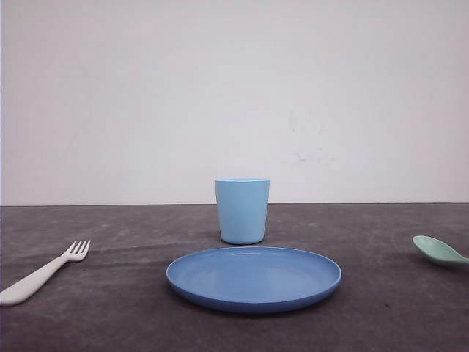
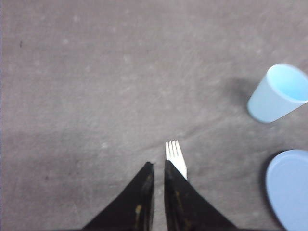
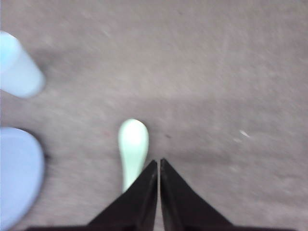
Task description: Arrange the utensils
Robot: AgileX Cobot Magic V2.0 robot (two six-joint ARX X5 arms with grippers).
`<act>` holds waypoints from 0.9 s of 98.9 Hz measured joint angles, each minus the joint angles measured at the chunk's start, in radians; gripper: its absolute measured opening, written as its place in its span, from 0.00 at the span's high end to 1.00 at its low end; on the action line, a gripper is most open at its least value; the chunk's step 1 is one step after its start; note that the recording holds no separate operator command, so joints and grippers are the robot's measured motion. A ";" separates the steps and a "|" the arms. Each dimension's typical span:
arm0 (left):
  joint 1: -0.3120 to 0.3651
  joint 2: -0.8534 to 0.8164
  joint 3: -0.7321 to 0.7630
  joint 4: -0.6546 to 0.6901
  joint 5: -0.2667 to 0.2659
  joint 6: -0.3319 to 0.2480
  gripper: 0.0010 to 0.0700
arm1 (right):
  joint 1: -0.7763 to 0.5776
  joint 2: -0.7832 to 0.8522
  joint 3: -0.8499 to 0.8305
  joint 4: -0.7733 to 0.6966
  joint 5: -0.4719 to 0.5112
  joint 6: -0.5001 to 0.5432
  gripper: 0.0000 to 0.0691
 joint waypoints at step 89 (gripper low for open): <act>-0.026 0.066 0.000 -0.019 -0.025 -0.036 0.17 | 0.000 0.058 0.000 -0.028 0.033 -0.027 0.05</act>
